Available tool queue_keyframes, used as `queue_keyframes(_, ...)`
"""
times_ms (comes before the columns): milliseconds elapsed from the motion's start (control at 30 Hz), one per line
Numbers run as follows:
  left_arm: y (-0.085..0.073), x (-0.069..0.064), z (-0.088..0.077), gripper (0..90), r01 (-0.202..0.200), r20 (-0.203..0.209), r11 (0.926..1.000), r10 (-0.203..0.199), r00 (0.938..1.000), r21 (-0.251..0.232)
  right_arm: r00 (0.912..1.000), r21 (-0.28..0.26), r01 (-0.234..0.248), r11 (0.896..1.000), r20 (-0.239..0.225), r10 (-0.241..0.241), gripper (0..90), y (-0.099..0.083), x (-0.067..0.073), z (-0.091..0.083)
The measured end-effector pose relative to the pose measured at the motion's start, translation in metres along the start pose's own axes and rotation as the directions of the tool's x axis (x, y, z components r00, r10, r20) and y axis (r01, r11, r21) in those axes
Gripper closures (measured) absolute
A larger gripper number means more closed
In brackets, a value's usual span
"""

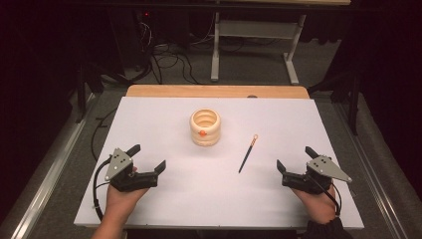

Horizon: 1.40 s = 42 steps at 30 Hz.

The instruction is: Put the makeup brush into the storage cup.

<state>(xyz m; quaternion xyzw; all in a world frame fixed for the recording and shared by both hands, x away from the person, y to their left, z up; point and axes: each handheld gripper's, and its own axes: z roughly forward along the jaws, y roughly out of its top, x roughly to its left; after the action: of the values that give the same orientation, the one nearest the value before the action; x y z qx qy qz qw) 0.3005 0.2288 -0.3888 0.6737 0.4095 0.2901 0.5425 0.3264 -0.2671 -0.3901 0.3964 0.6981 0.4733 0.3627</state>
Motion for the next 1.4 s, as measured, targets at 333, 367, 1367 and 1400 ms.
queue_keyframes(333,0.0,0.0,0.0,0.6,0.001,0.001,1.0,-0.001,1.0,0.001,0.9999,0.04,0.012,0.999,0.008,-0.013,1.0,-0.002,0.001,0.003)
queue_keyframes(367,0.0,0.0,0.0,0.6,0.002,0.001,1.0,-0.002,1.0,0.001,0.9999,0.04,0.012,0.999,0.008,-0.013,1.0,-0.002,0.001,0.003)
queue_keyframes(1367,0.0,0.001,0.0,0.6,0.009,0.002,1.0,-0.009,1.0,0.002,0.999,0.186,0.037,0.982,0.017,-0.041,1.0,-0.009,0.003,0.014)
queue_keyframes(1400,0.0,0.001,0.0,0.6,0.009,0.001,1.0,-0.009,1.0,0.001,0.9991,0.191,0.034,0.981,0.018,-0.038,1.0,-0.01,0.003,0.014)
